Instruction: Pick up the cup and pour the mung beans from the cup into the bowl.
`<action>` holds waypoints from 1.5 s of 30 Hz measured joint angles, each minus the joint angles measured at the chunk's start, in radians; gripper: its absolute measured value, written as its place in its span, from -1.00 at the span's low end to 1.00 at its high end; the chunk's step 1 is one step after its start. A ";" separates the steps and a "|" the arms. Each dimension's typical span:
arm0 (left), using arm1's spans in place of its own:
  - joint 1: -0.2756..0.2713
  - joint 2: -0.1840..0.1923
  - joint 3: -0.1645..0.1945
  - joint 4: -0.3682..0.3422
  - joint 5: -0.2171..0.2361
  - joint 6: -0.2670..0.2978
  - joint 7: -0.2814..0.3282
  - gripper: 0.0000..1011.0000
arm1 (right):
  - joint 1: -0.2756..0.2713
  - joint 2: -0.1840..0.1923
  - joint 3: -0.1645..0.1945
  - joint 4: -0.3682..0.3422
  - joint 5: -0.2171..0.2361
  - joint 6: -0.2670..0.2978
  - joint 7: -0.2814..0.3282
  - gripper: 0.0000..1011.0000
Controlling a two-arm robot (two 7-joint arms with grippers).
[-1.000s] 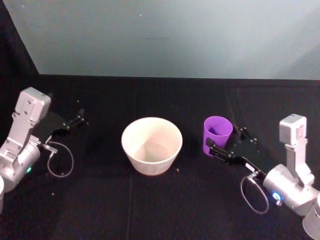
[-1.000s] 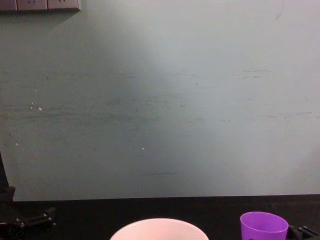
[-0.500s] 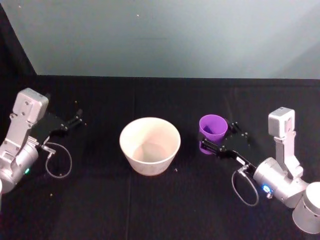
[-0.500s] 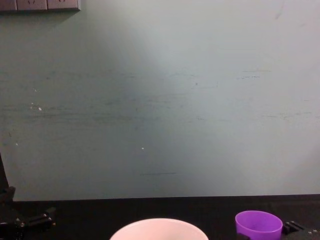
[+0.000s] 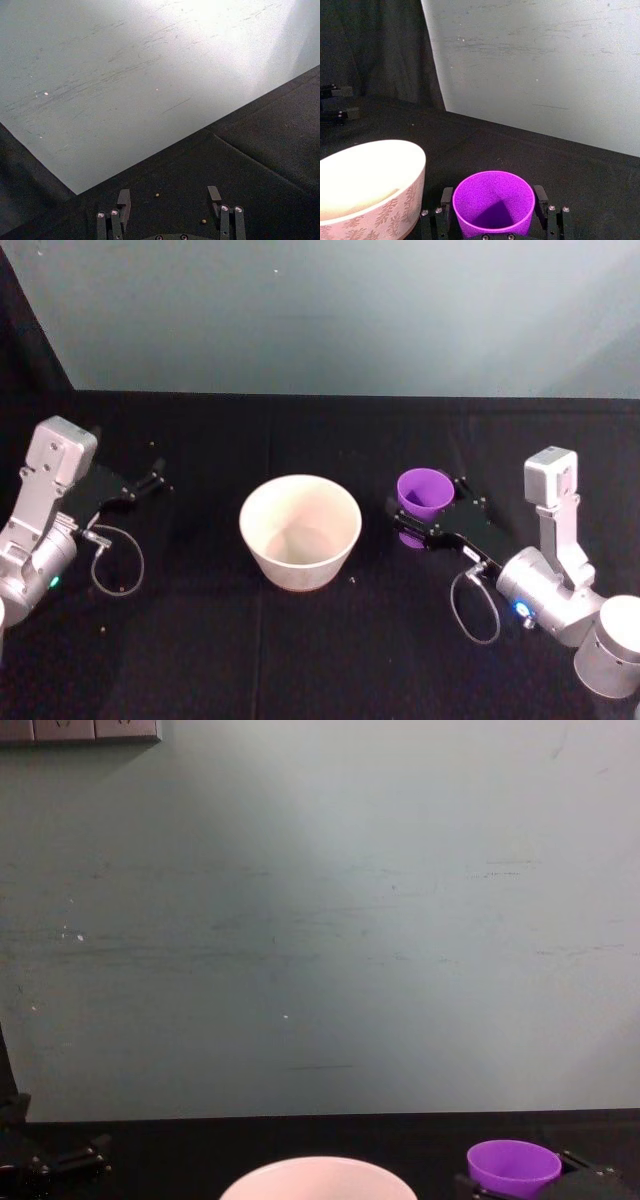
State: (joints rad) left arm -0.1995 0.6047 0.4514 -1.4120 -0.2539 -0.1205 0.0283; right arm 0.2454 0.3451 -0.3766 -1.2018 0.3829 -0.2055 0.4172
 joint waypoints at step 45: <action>0.000 0.000 0.000 0.000 0.000 0.000 0.000 0.98 | -0.076 0.087 0.109 -0.374 0.089 0.248 -0.005 0.48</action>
State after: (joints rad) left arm -0.1995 0.6046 0.4514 -1.4120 -0.2539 -0.1206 0.0283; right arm 0.1693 0.4318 -0.2676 -1.5761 0.4723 0.0427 0.4124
